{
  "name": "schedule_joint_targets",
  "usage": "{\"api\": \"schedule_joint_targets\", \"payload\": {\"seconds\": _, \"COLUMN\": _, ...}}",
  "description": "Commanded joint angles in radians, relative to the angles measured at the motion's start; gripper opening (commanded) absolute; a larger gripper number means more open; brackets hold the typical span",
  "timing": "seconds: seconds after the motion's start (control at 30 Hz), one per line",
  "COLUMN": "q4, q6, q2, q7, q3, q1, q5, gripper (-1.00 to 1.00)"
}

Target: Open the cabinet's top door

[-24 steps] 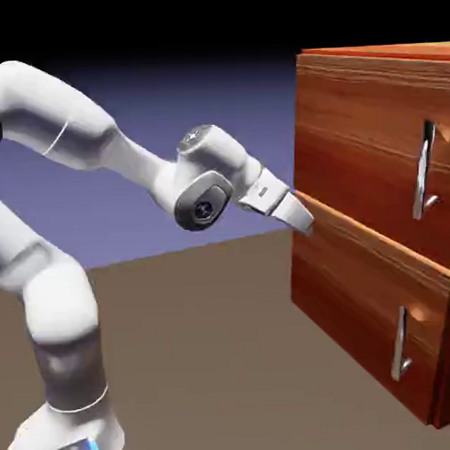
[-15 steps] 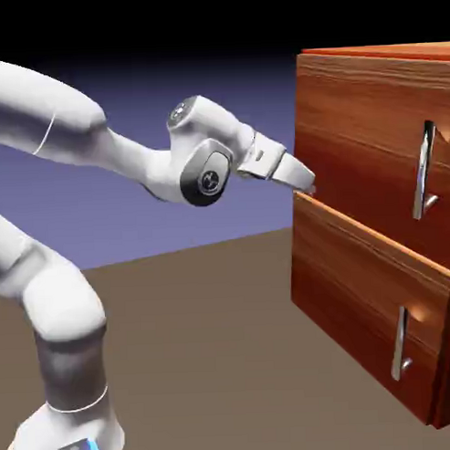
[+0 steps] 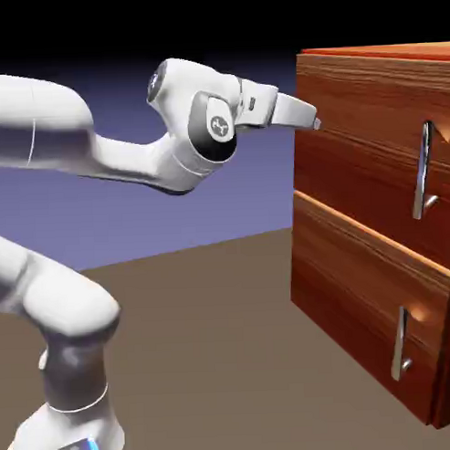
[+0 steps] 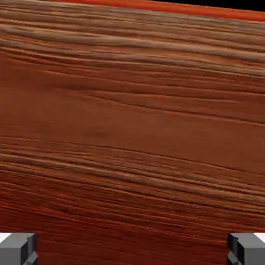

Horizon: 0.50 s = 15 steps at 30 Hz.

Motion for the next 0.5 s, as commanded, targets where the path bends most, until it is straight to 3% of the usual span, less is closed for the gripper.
{"api": "schedule_joint_targets", "payload": {"seconds": 0.0, "q4": 0.011, "q6": -0.001, "q2": -0.010, "q7": 0.026, "q3": -0.022, "q1": 0.019, "q5": -0.044, "gripper": 0.00}}
{"api": "schedule_joint_targets", "payload": {"seconds": 0.47, "q4": 0.168, "q6": -0.016, "q2": -0.156, "q7": 0.385, "q3": -0.326, "q1": 0.287, "q5": -0.652, "gripper": 0.00}}
